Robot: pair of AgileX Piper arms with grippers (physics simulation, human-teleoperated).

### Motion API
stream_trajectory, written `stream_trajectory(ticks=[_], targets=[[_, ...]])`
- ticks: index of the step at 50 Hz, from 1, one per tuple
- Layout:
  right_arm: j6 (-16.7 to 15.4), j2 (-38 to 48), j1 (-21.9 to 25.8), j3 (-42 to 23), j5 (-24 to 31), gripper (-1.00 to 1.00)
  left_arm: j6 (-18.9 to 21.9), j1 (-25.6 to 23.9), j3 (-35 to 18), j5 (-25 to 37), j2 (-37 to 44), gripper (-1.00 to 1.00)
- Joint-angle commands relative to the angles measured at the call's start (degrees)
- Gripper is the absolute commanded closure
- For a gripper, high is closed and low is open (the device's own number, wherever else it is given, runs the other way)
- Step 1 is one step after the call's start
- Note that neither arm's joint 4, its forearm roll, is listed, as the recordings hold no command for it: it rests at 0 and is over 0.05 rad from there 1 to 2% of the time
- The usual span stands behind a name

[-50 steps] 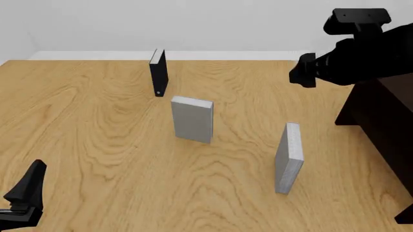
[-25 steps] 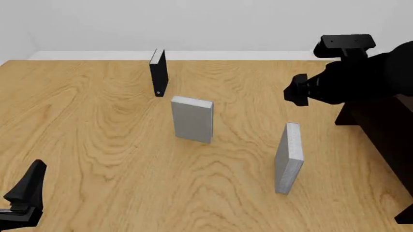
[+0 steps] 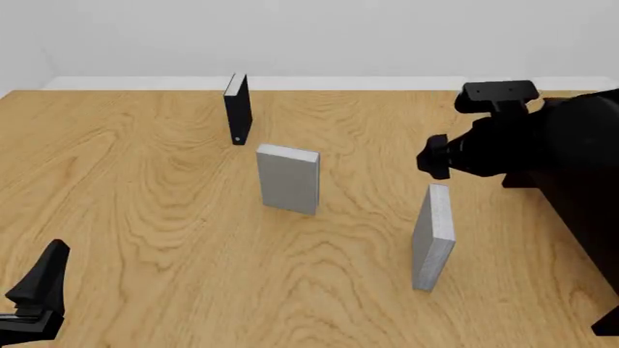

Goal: Pick up the book on the right and place it on the cabinet shelf.

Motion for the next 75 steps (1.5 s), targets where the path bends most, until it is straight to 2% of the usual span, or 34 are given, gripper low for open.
stream_trajectory(ticks=[1,17,33,75], targets=[[0.3,1.7,0.2,2.1,-2.6,-1.0,0.0,0.0,0.0,0.0,0.0,-1.0],[-0.1,3.7,0.1,4.6,-5.6,-1.0,0.0,0.0,0.0,0.0,0.0,-1.0],[1.1,4.7,1.2,6.9,-7.5,-1.0,0.0,0.0,0.0,0.0,0.0,-1.0],[1.2,6.9,-0.5,10.9,-12.3,-1.0,0.0,0.0,0.0,0.0,0.0,-1.0]])
